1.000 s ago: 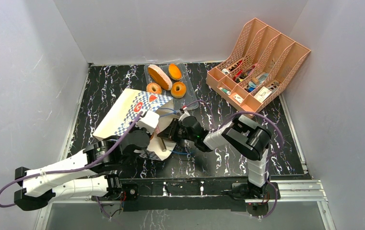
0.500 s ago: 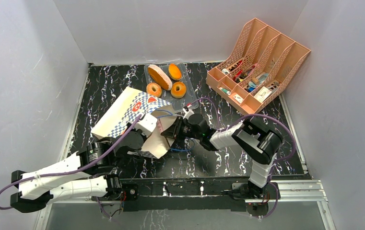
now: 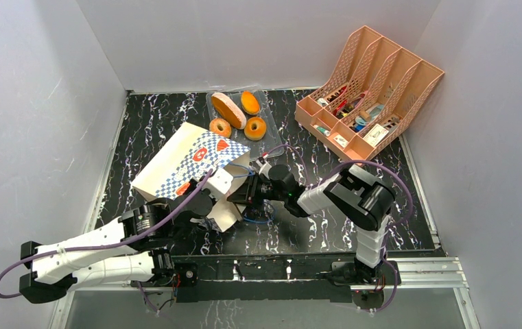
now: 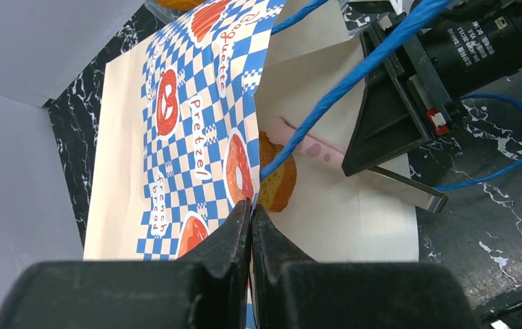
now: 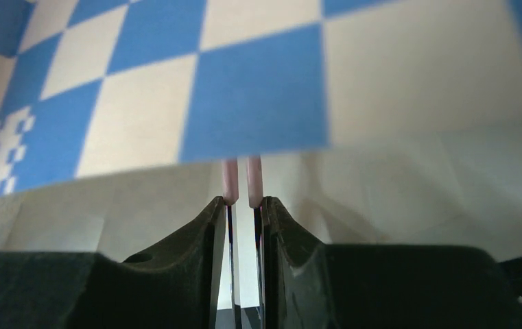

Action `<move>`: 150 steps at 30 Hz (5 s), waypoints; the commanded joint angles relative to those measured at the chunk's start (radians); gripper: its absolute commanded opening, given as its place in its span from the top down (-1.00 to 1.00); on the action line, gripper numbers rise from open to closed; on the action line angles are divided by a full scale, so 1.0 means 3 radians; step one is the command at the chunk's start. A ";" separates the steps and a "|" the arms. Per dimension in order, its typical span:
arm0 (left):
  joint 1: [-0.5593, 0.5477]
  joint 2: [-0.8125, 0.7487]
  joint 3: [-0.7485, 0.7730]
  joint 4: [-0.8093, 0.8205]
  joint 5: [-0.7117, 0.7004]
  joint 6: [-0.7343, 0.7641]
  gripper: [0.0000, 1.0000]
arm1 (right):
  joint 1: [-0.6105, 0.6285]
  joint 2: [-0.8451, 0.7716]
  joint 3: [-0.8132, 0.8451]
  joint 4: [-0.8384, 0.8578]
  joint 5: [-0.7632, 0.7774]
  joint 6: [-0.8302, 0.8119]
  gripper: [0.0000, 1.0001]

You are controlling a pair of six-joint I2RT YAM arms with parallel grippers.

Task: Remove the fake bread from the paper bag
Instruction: Take out the fake bread from the paper bag.

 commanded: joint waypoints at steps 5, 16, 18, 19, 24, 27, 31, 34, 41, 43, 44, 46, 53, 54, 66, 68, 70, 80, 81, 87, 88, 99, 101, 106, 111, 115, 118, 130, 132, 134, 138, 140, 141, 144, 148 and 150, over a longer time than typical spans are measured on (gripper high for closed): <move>0.0002 -0.0012 -0.0055 0.0112 0.0057 0.0026 1.00 | -0.0012 0.0194 0.0025 0.0559 -0.0198 0.0222 0.55; 0.0007 0.0029 -0.0060 0.0111 0.0139 0.0003 1.00 | -0.0011 0.0371 0.0040 0.1064 -0.0305 0.0505 0.47; 0.0007 0.0023 -0.0057 0.0103 0.0149 0.0002 1.00 | -0.0011 0.0405 0.0058 0.1057 -0.0312 0.0512 0.47; 0.0007 0.0028 -0.0048 0.0094 0.0155 0.0001 1.00 | -0.0015 0.0416 0.0058 0.1065 -0.0308 0.0511 0.47; 0.0007 0.0011 -0.0043 0.0057 0.0160 -0.0008 1.00 | -0.0021 0.0413 0.0073 0.1036 -0.0284 0.0459 0.41; 0.0007 -0.0011 -0.0050 0.0055 0.0156 -0.0013 1.00 | -0.0034 0.0444 0.0097 0.1042 -0.0278 0.0434 0.39; 0.0010 -0.0042 -0.0062 0.0057 0.0158 -0.0017 1.00 | -0.0036 0.0483 0.0127 0.1045 -0.0277 0.0417 0.38; 0.0008 -0.0061 -0.0061 0.0059 0.0163 -0.0016 1.00 | -0.0039 0.0480 0.0155 0.0946 -0.0264 0.0339 0.37; 0.0010 -0.0067 -0.0062 0.0055 0.0202 -0.0011 1.00 | -0.0040 0.0492 0.0251 0.0731 -0.0235 0.0205 0.36; 0.0012 -0.0069 -0.0071 0.0058 0.0207 -0.0008 1.00 | -0.0046 0.0488 0.0241 0.0723 -0.0229 0.0204 0.36; 0.0010 -0.0073 -0.0077 0.0064 0.0208 -0.0004 1.00 | -0.0053 0.0481 0.0238 0.0723 -0.0230 0.0193 0.36; 0.0012 -0.0083 -0.0079 0.0065 0.0217 0.0002 1.00 | -0.0073 0.0476 0.0228 0.0699 -0.0232 0.0170 0.35; 0.0012 -0.0132 -0.0081 0.0064 0.0221 0.0007 1.00 | -0.0108 0.0580 0.0253 0.0752 -0.0331 0.0185 0.33; 0.0015 -0.0139 -0.0081 0.0065 0.0226 0.0007 1.00 | -0.0108 0.0593 0.0261 0.0754 -0.0339 0.0188 0.32; 0.0012 -0.0135 -0.0099 0.0074 0.0249 0.0005 1.00 | -0.0108 0.0644 0.0381 0.0756 -0.0408 0.0180 0.29; 0.0013 -0.0126 -0.0106 0.0076 0.0254 0.0012 1.00 | -0.0111 0.0617 0.0379 0.0732 -0.0405 0.0153 0.27; 0.0015 -0.0120 -0.0109 0.0083 0.0259 0.0020 1.00 | -0.0113 0.0617 0.0392 0.0725 -0.0414 0.0142 0.26; 0.0018 -0.0091 -0.0100 0.0080 0.0286 0.0023 1.00 | -0.0113 0.0695 0.0557 0.0705 -0.0508 0.0139 0.23; 0.0022 -0.0086 -0.0102 0.0079 0.0291 0.0023 1.00 | -0.0113 0.0705 0.0575 0.0696 -0.0516 0.0138 0.23; 0.0029 -0.0084 -0.0099 0.0071 0.0315 0.0026 1.00 | -0.0111 0.0786 0.0690 0.0610 -0.0551 0.0127 0.22; 0.0028 -0.0084 -0.0093 0.0071 0.0317 0.0028 1.00 | -0.0108 0.0805 0.0708 0.0575 -0.0552 0.0115 0.22; 0.0048 -0.0064 -0.0114 0.0118 0.0343 0.0053 1.00 | 0.0099 0.1290 0.1224 0.0306 -0.0806 -0.0010 0.36; 0.0053 -0.0056 -0.0113 0.0123 0.0288 0.0054 1.00 | 0.0099 0.1247 0.1181 0.0400 -0.0823 0.0040 0.64; 0.0058 -0.0020 -0.0061 0.0002 -0.0003 -0.0013 1.00 | 0.0056 0.1007 0.0954 0.0516 -0.0773 0.0044 0.92; 0.0063 -0.0020 0.0033 -0.0172 -0.0275 -0.0045 1.00 | -0.0065 0.0791 0.0710 0.0674 -0.0757 0.0085 1.00; 0.0077 0.0003 0.0072 -0.0302 -0.0366 -0.0096 1.00 | -0.0139 0.0669 0.0567 0.0774 -0.0758 0.0117 1.00; 0.0093 -0.0009 0.0078 -0.0349 -0.0385 -0.0107 1.00 | -0.0172 0.0598 0.0478 0.0830 -0.0757 0.0132 1.00; 0.0114 -0.0037 0.0007 -0.0348 -0.0462 -0.0093 1.00 | -0.0216 0.0370 0.0301 0.0859 -0.0763 0.0144 1.00; 0.0127 -0.0016 -0.0001 -0.0330 -0.0567 -0.0081 1.00 | -0.0223 0.0302 0.0302 0.0791 -0.0749 0.0099 1.00; 0.0148 -0.0013 -0.0011 -0.0303 -0.0663 -0.0078 1.00 | -0.0227 0.0237 0.0308 0.0728 -0.0735 0.0054 1.00; 0.0235 0.0003 -0.0011 -0.0310 -0.0829 -0.0129 1.00 | -0.0240 0.0097 0.0342 0.0523 -0.0690 -0.0068 1.00; 0.0307 0.0017 -0.0005 -0.0327 -0.0879 -0.0171 1.00 | -0.0241 0.0039 0.0373 0.0429 -0.0669 -0.0129 1.00; 0.0337 0.0018 0.0004 -0.0333 -0.0897 -0.0187 1.00 | -0.0243 0.0016 0.0386 0.0387 -0.0659 -0.0154 1.00; 0.0460 0.0023 0.0018 -0.0348 -0.0943 -0.0216 1.00 | -0.0242 -0.0017 0.0422 0.0320 -0.0638 -0.0185 1.00; 0.0604 0.0030 0.0030 -0.0339 -0.0954 -0.0238 1.00 | -0.0241 -0.0083 0.0517 0.0146 -0.0587 -0.0297 1.00; 0.0656 0.0079 0.0040 -0.0355 -0.0979 -0.0256 1.00 | -0.0245 -0.0118 0.0574 0.0038 -0.0563 -0.0361 1.00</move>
